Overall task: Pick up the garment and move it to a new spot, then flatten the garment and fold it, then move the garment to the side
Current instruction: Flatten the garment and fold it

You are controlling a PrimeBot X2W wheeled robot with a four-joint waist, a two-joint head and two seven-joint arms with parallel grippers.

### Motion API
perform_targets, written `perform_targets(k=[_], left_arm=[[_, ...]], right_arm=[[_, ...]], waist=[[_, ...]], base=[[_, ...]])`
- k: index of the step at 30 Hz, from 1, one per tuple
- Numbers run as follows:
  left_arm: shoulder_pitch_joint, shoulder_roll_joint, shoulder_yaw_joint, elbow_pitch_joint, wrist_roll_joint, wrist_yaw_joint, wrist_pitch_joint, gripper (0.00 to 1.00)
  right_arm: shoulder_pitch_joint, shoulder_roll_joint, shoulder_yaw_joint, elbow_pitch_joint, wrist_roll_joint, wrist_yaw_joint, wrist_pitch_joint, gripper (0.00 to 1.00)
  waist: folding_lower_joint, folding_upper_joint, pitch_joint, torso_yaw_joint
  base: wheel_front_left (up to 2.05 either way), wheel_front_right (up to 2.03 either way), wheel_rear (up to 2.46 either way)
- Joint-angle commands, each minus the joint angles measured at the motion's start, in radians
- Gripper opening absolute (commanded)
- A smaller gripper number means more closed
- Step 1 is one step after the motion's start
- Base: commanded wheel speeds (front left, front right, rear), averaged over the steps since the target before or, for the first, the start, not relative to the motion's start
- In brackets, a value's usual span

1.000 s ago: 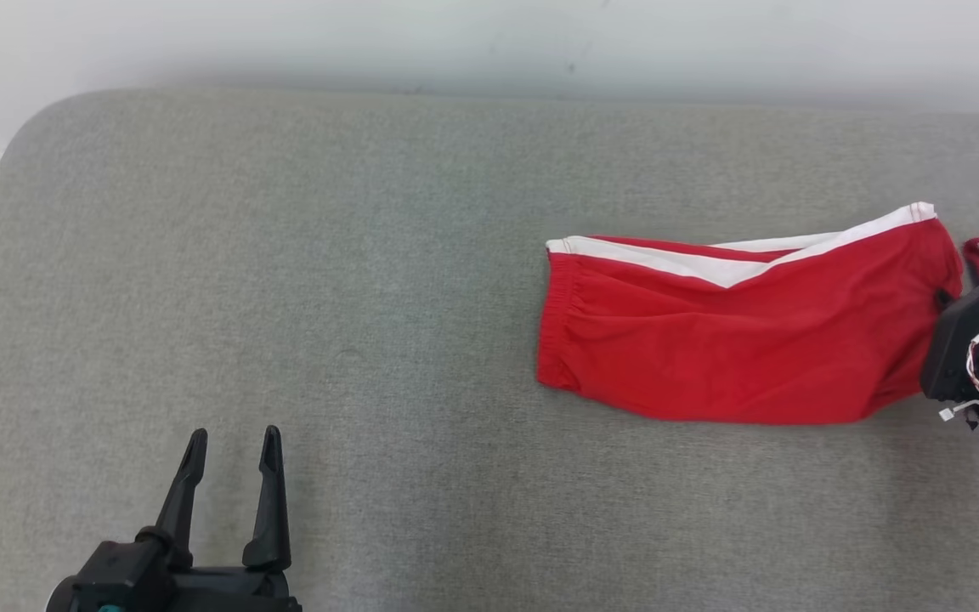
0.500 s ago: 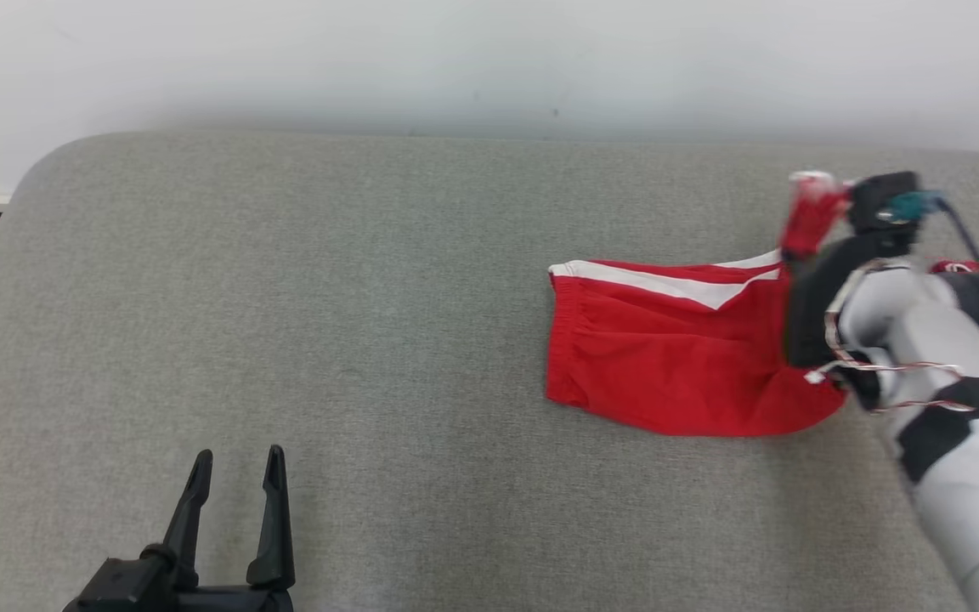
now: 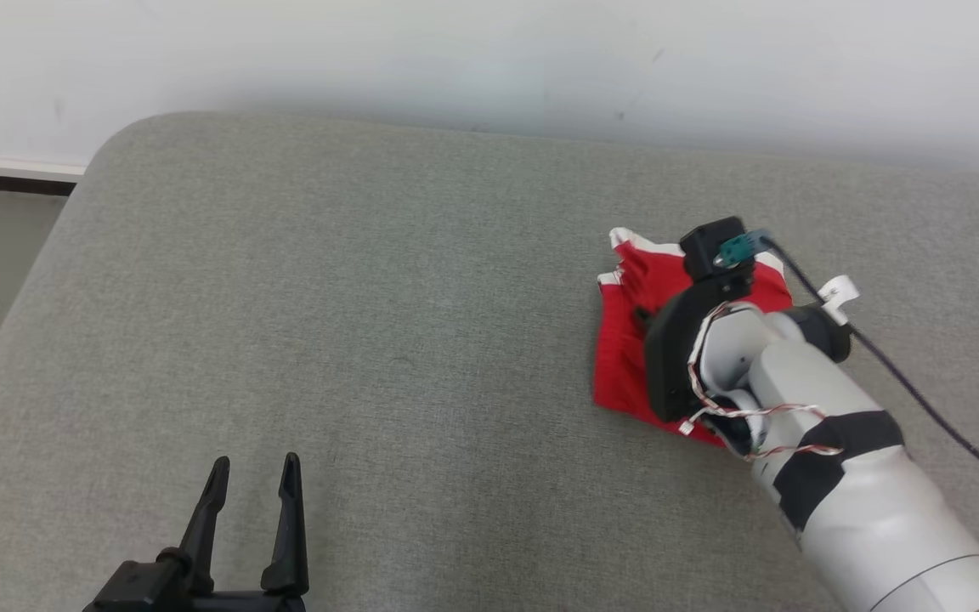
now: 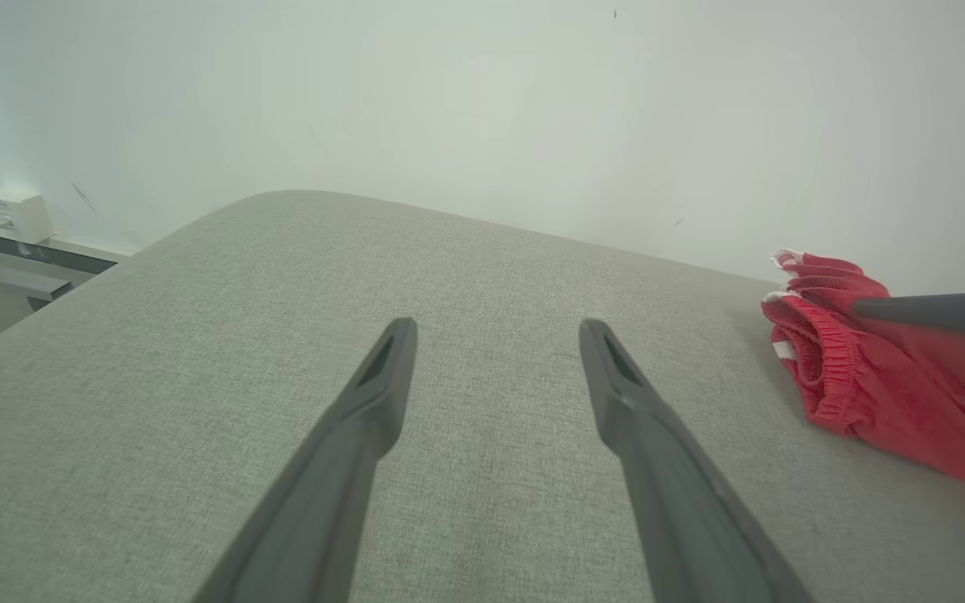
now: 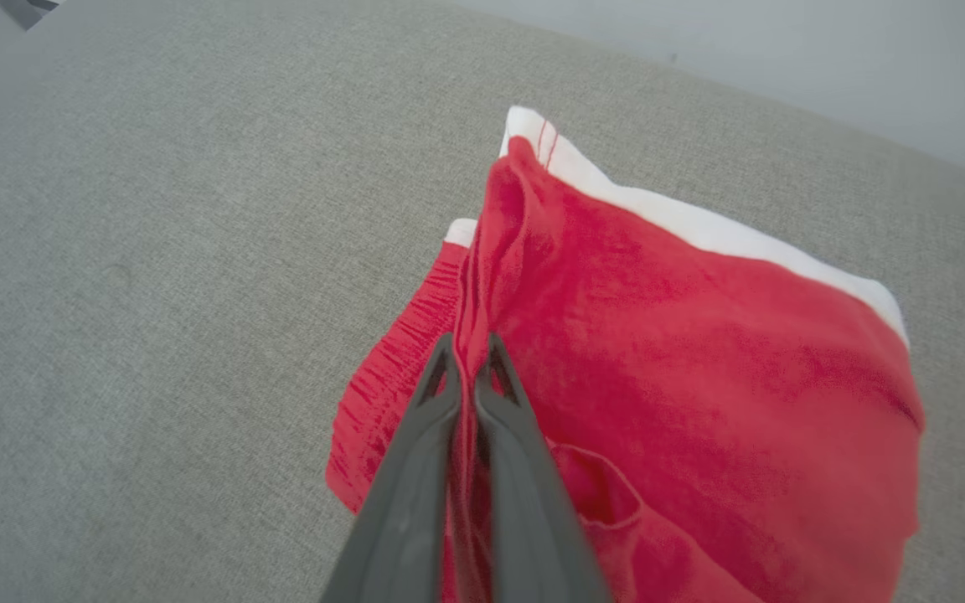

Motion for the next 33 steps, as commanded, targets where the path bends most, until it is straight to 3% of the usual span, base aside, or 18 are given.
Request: perform_targets(k=[1,8,9,10,15,23,24,26,29,33], left_arm=[[0.002,0.001,0.001,0.001,-0.002,0.003,-0.001,1.00],[0.011,0.000,0.009,0.002,0.000,0.006,-0.001,1.00],[0.012,0.000,0.009,0.003,0.000,0.007,-0.001,1.00],[0.012,0.001,0.009,0.004,0.001,0.008,-0.001,1.00],[0.015,0.001,0.009,0.003,0.004,0.011,-0.002,1.00],[0.014,0.000,0.009,-0.003,0.002,0.014,-0.001,1.00],[0.012,0.001,0.007,-0.003,0.001,0.014,-0.001,1.00],[0.007,0.000,0.003,-0.004,-0.002,0.013,-0.002,1.00],[0.001,0.001,0.000,-0.004,-0.003,0.011,-0.001,1.00],[-0.002,0.001,0.000,-0.008,-0.006,0.007,-0.001,1.00]], right_arm=[[0.016,0.012,0.009,-0.002,0.007,-0.003,0.005,0.00],[0.044,0.041,0.026,-0.030,0.059,-0.003,0.009,0.00],[0.047,0.046,0.022,-0.040,0.076,-0.003,0.006,0.15],[0.054,0.050,0.015,-0.050,0.104,-0.003,0.002,1.00],[0.070,0.058,-0.036,-0.144,0.237,-0.003,-0.043,1.00],[0.087,-0.069,-0.119,-0.158,0.179,-0.003,-0.166,1.00],[0.094,-0.084,-0.127,-0.146,0.157,-0.003,-0.182,0.93],[0.119,-0.101,-0.141,-0.116,0.121,-0.003,-0.211,0.00],[0.143,-0.113,-0.126,-0.089,0.061,-0.003,-0.232,0.00],[0.196,-0.058,-0.117,-0.059,0.026,-0.003,-0.263,0.00]], waist=[[0.0000,0.0000,-0.001,0.011],[0.0000,0.0000,-0.007,0.010],[0.0000,0.0000,-0.010,0.008],[0.0000,0.0000,-0.012,0.005],[0.0000,0.0000,-0.025,-0.013],[0.0000,0.0000,-0.028,-0.032],[0.0000,0.0000,-0.027,-0.033],[0.0000,0.0000,-0.023,-0.031],[0.0000,0.0000,-0.018,-0.028],[0.0000,0.0000,-0.008,-0.026]], base=[[0.00,0.00,0.00],[0.00,0.00,0.00],[0.00,0.00,0.00],[0.00,0.00,0.00],[0.00,0.00,0.00],[0.00,0.00,0.00],[0.00,0.00,0.00],[0.00,0.00,0.00],[0.00,0.00,0.00],[0.00,0.00,0.00]])
